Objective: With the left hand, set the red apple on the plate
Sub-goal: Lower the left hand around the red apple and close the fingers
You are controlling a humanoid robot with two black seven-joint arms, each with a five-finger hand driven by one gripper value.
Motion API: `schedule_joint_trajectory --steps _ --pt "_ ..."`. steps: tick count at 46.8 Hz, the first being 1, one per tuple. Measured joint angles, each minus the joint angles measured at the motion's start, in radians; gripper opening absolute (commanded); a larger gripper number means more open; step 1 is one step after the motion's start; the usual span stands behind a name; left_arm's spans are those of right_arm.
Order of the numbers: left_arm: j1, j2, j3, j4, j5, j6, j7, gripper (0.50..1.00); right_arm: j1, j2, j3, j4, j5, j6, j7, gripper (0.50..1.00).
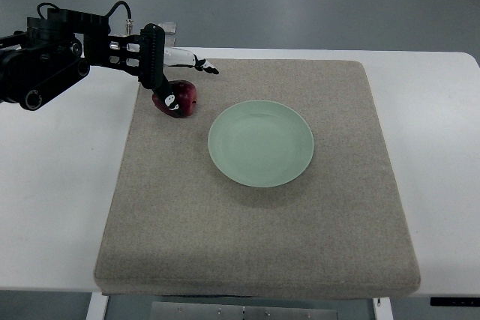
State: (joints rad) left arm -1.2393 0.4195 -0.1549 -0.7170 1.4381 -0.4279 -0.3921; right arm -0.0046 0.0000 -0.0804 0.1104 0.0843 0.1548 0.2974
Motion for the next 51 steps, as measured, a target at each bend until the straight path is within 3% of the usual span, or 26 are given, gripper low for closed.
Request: schedule_joint_trajectory --steps 12,51 --pt "-0.01 0.019 0.038 0.003 0.005 -0.001 -0.05 0.992 0.0 0.0 0.0 0.0 0.0 0.0 0.0 0.964" --pt "0.029 0.011 0.049 0.075 0.002 0.031 -0.051 0.984 0.0 0.0 -0.001 0.0 0.0 0.0 0.0 0.964"
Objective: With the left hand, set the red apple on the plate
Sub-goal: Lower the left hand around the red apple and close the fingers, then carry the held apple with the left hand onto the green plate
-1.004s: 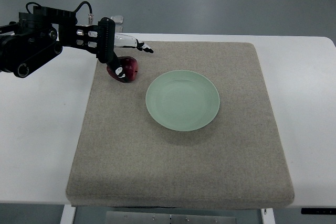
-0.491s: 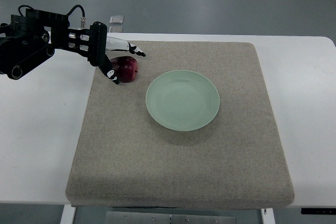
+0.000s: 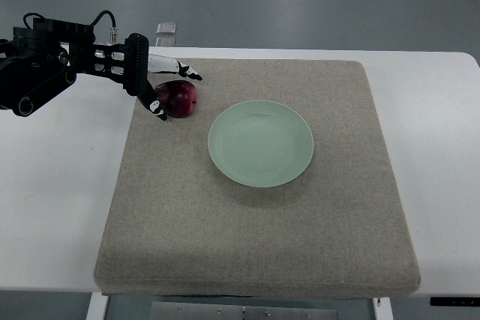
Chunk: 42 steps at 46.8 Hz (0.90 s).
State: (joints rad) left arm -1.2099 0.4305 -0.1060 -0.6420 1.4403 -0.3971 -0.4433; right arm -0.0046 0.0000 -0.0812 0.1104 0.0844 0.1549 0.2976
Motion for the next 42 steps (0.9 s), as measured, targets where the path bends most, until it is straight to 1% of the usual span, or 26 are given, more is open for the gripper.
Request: schedule_joint_trajectory --steps 5,9,12,14,18,21,24,26,29,31,36,39,42 --pt "0.005 0.0 0.0 0.002 0.002 0.004 0.0 0.973 0.0 0.0 0.0 0.0 0.0 0.0 0.0 0.964" --pt "0.006 0.0 0.0 0.002 0.003 0.005 -0.001 0.951 0.0 0.0 0.001 0.0 0.0 0.0 0.0 0.964" --pt "0.007 -0.001 0.001 0.002 0.003 0.005 -0.001 0.926 0.0 0.0 0.0 0.0 0.0 0.0 0.0 0.964" --pt "0.007 -0.001 0.001 0.002 0.003 0.005 -0.001 0.885 0.0 0.0 0.0 0.0 0.0 0.0 0.0 0.964" --pt "0.007 -0.001 0.002 0.002 0.003 0.005 -0.001 0.84 0.0 0.0 0.001 0.0 0.0 0.0 0.0 0.964" --pt "0.007 -0.001 0.002 0.002 0.003 0.005 -0.001 0.776 0.0 0.0 0.001 0.0 0.0 0.0 0.0 0.964" --pt "0.006 -0.001 0.002 0.003 0.003 0.005 -0.001 0.679 0.0 0.0 0.0 0.0 0.0 0.0 0.0 0.964" --pt "0.006 -0.001 0.002 0.004 0.004 0.005 -0.001 0.637 0.0 0.0 0.0 0.0 0.0 0.0 0.0 0.964" --pt "0.006 -0.001 0.004 0.004 0.005 0.006 -0.002 0.557 0.0 0.0 0.0 0.0 0.0 0.0 0.0 0.964" --pt "0.006 -0.001 0.008 0.005 0.005 0.006 -0.002 0.523 0.0 0.0 0.0 0.0 0.0 0.0 0.0 0.964" --pt "0.004 -0.001 0.021 0.005 0.005 0.025 -0.002 0.516 0.0 0.0 0.001 0.0 0.0 0.0 0.0 0.964" --pt "0.004 -0.002 0.026 0.005 0.005 0.034 -0.001 0.5 0.0 0.0 0.001 0.0 0.0 0.0 0.0 0.964" --pt "0.004 -0.003 0.026 0.006 0.005 0.036 -0.001 0.5 0.0 0.0 0.001 0.0 0.0 0.0 0.0 0.964"
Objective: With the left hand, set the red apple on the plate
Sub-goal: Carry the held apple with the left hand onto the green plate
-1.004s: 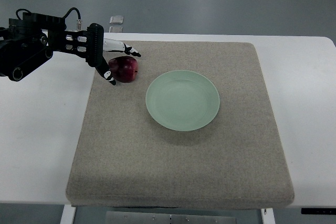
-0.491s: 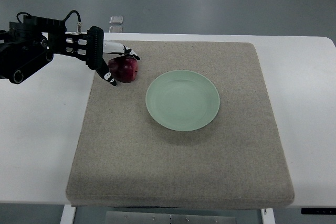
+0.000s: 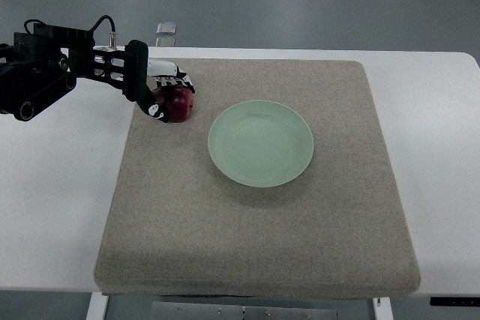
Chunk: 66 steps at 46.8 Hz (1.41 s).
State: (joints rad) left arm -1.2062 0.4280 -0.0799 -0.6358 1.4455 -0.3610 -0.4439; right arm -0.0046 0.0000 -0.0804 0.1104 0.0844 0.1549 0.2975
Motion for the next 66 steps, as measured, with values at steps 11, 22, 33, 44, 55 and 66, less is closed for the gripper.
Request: schedule_joint_trajectory --steps 11,22,33,44,55,66 --pt "-0.013 -0.002 -0.005 -0.002 -0.012 0.001 0.0 0.5 0.0 0.0 0.0 0.0 0.0 0.0 0.0 0.964" --pt "-0.057 -0.015 -0.026 -0.022 -0.028 -0.01 -0.002 0.501 0.0 0.0 -0.001 0.0 0.0 0.0 0.0 0.964" --pt "-0.075 -0.034 -0.033 -0.12 -0.052 -0.011 -0.001 0.51 0.0 0.0 0.0 0.0 0.0 0.0 0.0 0.964" --pt "-0.067 -0.039 -0.036 -0.212 -0.052 -0.012 -0.001 0.512 0.0 0.0 -0.001 0.0 0.0 0.0 0.0 0.964" --pt "-0.055 -0.085 -0.036 -0.233 -0.054 -0.012 -0.001 0.542 0.0 0.0 0.0 0.0 0.0 0.0 0.0 0.964" --pt "-0.041 -0.12 -0.034 -0.227 -0.055 -0.011 -0.001 0.583 0.0 0.0 0.0 0.0 0.0 0.0 0.0 0.964"
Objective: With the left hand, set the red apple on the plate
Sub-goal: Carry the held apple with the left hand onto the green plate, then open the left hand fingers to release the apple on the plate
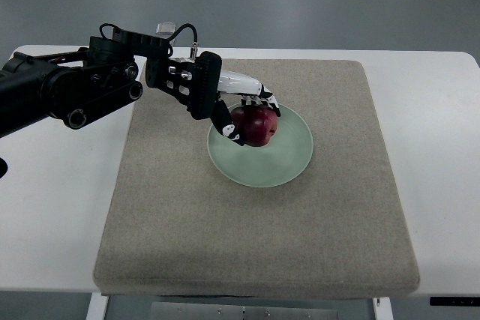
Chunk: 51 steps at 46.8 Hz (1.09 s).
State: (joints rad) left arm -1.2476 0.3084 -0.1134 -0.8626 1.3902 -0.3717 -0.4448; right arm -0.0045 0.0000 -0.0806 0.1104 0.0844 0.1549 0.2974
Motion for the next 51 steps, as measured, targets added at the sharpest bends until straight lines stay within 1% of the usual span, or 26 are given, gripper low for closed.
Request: schedule_joint_trajectory --steps 2,3,5,7,8,11,13,17,26,33,40,41,43,44,51 --pt "0.003 -0.006 0.0 0.003 0.0 0.002 0.0 0.593 0.0 0.0 0.0 0.0 0.0 0.0 0.0 0.964" --pt "0.005 -0.008 0.0 0.003 0.0 0.002 0.0 0.619 0.0 0.0 0.0 0.0 0.0 0.0 0.0 0.964" --pt "0.007 -0.011 0.001 0.004 0.0 0.002 0.0 0.702 0.0 0.0 -0.001 0.0 0.0 0.0 0.0 0.964" --pt "0.009 -0.012 0.001 0.006 -0.001 0.004 0.001 0.76 0.0 0.0 -0.001 0.0 0.0 0.0 0.0 0.964" --pt "0.009 -0.013 0.0 0.007 -0.001 0.007 0.001 0.775 0.0 0.0 0.0 0.0 0.0 0.0 0.0 0.964" --pt "0.016 -0.016 -0.001 0.012 -0.003 0.012 0.001 0.786 0.0 0.0 0.0 0.0 0.0 0.0 0.0 0.964" --pt "0.024 -0.021 -0.001 0.013 -0.003 0.012 0.001 0.818 0.0 0.0 0.0 0.0 0.0 0.0 0.0 0.964" --pt "0.031 -0.026 -0.001 0.016 -0.003 0.013 0.001 0.838 0.0 0.0 0.0 0.0 0.0 0.0 0.0 0.964" --pt "0.038 -0.026 -0.002 0.021 -0.004 0.013 0.001 0.844 0.0 0.0 0.0 0.0 0.0 0.0 0.0 0.964" --pt "0.049 -0.026 0.0 0.027 -0.003 0.013 0.001 0.872 0.0 0.0 0.0 0.0 0.0 0.0 0.0 0.964" --pt "0.054 -0.026 0.0 0.03 -0.003 0.013 0.002 0.889 0.0 0.0 0.0 0.0 0.0 0.0 0.0 0.964" --pt "0.054 -0.026 0.0 0.03 -0.003 0.013 0.002 0.896 0.0 0.0 0.0 0.0 0.0 0.0 0.0 0.964" --pt "0.055 -0.026 0.0 0.033 -0.003 0.013 0.002 0.936 0.0 0.0 0.0 0.0 0.0 0.0 0.0 0.964" --pt "0.055 -0.026 0.0 0.034 -0.003 0.013 0.002 0.941 0.0 0.0 0.0 0.0 0.0 0.0 0.0 0.964" --pt "0.056 -0.027 -0.001 0.034 -0.003 0.013 0.002 0.943 0.0 0.0 0.0 0.0 0.0 0.0 0.0 0.964"
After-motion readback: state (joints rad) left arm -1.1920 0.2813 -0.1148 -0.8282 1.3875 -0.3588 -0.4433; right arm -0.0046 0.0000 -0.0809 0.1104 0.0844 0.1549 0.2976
